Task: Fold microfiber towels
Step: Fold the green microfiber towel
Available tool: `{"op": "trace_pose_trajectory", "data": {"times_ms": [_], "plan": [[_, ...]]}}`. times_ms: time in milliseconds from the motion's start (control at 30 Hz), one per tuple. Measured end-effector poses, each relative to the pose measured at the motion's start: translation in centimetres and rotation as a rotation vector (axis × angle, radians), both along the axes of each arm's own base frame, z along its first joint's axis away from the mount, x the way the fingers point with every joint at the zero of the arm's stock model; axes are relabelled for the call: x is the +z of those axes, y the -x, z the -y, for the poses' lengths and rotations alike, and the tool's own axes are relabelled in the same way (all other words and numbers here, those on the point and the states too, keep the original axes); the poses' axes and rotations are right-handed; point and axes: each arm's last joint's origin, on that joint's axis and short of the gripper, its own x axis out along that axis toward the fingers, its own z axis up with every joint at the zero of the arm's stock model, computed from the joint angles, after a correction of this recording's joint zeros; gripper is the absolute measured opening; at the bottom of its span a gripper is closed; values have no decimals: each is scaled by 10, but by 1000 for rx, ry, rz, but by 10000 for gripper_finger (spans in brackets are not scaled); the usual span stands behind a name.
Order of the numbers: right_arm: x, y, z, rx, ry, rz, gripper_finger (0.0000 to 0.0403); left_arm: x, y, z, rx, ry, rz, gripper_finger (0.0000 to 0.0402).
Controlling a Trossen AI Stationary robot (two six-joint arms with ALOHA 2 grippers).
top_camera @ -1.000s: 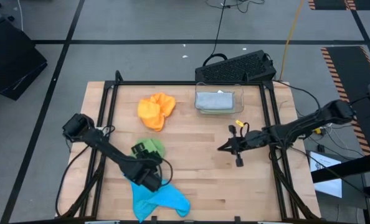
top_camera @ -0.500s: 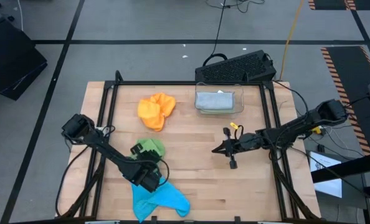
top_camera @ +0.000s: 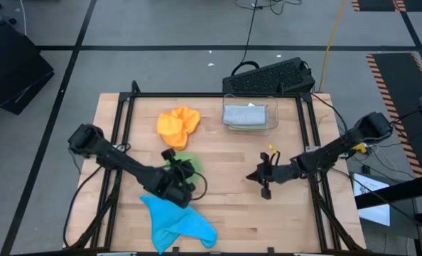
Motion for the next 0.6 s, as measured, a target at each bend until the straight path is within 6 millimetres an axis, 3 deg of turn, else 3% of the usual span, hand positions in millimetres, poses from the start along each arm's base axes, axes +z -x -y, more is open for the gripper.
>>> {"op": "trace_pose_trajectory", "data": {"times_ms": [267, 467, 600], "plan": [[-3, 27, -2, -39, 31, -176, 0, 54, -26, 1, -153, -74, 275, 5], [5, 44, 1, 6, 34, -230, 0, 63, -40, -11, -141, -90, 359, 20], [15, 55, 5, 14, 74, -206, 0, 62, -41, -13, -111, -21, 397, 7]]}}
